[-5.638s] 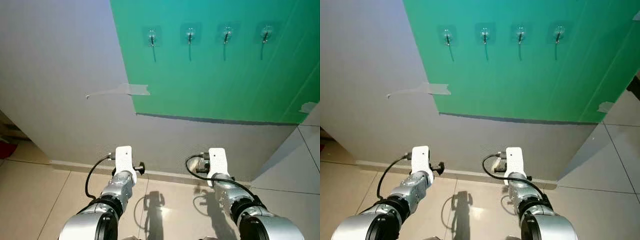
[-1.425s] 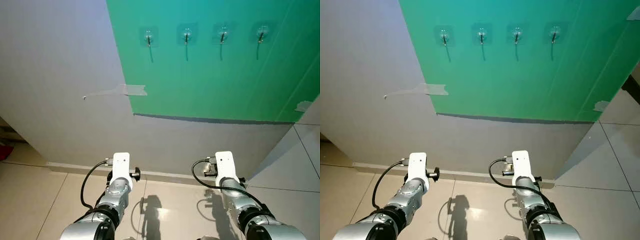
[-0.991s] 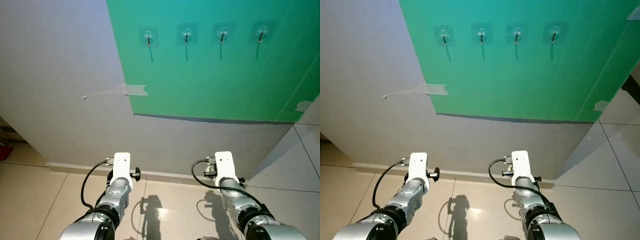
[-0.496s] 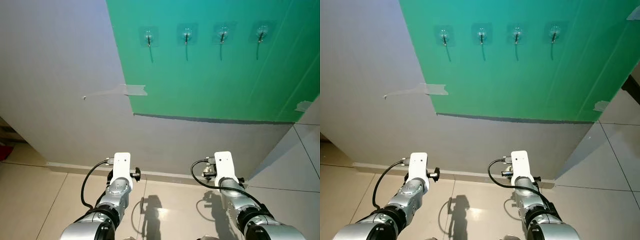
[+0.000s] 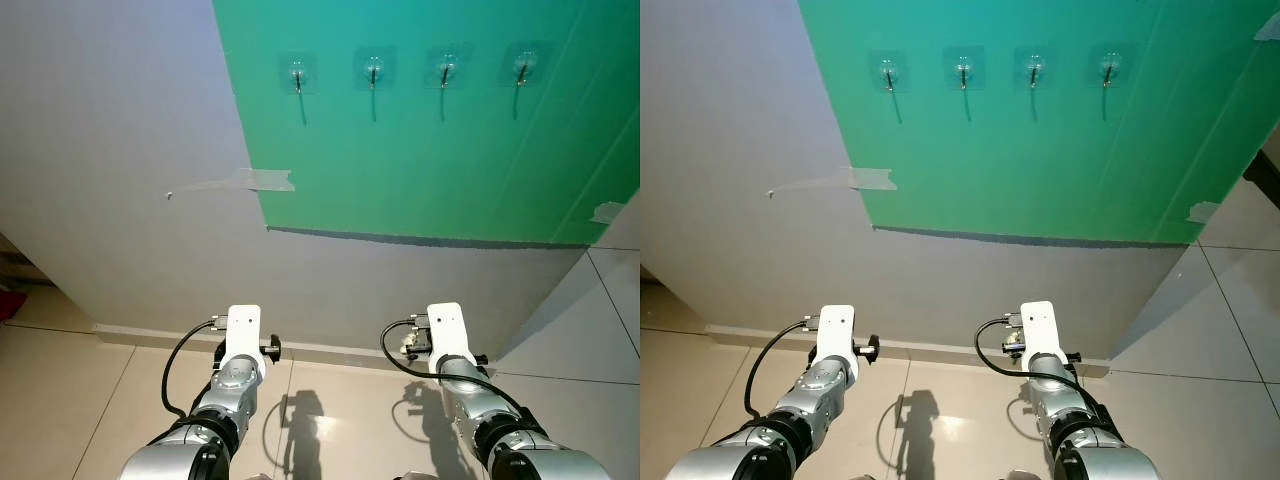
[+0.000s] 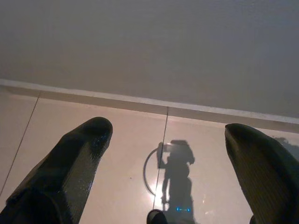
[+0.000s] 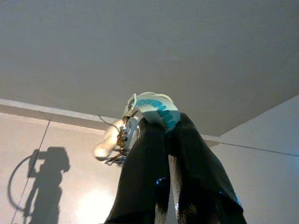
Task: Hang keys on a hook
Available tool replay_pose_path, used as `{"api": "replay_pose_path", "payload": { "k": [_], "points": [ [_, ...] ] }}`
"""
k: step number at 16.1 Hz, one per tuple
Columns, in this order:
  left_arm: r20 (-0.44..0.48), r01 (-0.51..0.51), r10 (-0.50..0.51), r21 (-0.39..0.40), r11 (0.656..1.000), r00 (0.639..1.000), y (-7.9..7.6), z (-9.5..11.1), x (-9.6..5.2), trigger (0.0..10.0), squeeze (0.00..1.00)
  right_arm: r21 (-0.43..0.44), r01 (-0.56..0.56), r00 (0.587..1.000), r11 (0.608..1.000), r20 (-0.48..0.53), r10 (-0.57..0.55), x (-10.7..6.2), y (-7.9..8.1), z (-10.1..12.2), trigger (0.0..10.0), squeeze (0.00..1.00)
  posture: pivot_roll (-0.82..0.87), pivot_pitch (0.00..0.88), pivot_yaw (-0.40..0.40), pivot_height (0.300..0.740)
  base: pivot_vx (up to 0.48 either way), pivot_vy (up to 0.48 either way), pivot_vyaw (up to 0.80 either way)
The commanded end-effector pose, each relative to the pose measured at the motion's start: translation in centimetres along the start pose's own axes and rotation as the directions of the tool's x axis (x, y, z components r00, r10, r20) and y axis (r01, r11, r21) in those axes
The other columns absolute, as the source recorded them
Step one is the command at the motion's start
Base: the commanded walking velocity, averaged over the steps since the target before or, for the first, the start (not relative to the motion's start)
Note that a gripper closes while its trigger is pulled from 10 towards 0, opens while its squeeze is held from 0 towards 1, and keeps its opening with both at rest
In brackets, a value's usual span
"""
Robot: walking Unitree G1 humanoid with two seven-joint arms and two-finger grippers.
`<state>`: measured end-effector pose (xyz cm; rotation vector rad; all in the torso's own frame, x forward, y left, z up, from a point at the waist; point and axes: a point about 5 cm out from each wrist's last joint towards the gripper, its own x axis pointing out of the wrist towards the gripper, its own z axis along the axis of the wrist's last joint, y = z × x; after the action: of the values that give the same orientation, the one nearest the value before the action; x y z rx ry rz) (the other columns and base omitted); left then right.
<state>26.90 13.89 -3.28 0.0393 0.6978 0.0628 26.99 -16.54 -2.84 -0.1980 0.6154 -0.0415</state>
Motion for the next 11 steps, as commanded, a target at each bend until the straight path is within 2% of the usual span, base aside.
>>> {"api": "replay_pose_path", "payload": {
  "k": [1,11],
  "points": [
    [0.014,-0.013,0.012,0.017,1.0,1.0,0.34,0.24,0.05,10.0,0.0,-0.005,-0.006,1.0,1.0,0.006,0.006,0.04,0.23,0.22,0.0,0.0,-0.15,0.0,0.063,0.74,0.0,0.0,0.0],
    [0.016,-0.005,0.005,0.026,1.0,1.0,0.28,0.55,0.12,10.0,0.0,-0.011,-0.003,1.0,1.0,0.001,0.003,0.11,0.03,0.33,0.0,0.0,-0.15,0.0,0.064,0.74,0.0,0.0,0.0]
  ]
}}
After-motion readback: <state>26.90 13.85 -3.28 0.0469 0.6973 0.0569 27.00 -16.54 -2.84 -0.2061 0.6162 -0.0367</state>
